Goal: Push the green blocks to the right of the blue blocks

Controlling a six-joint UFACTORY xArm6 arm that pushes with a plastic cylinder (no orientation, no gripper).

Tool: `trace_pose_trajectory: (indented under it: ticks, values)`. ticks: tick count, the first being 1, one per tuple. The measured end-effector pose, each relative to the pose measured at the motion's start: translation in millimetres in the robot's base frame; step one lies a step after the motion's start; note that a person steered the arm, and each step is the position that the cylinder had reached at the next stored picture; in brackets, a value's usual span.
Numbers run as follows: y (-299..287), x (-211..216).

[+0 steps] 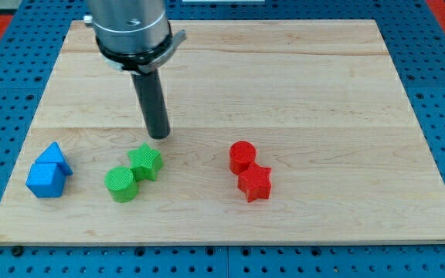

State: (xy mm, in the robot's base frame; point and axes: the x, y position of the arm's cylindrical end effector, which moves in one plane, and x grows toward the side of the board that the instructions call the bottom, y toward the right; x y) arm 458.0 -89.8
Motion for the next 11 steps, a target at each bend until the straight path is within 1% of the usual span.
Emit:
trace_pose_trajectory:
  ticks: [2,5,6,8,9,10,11]
  values:
    - [2,31]
    - [20,48]
    - [5,48]
    - [-53,47]
    - [-61,47]
    - [-19,48]
    - [21,61]
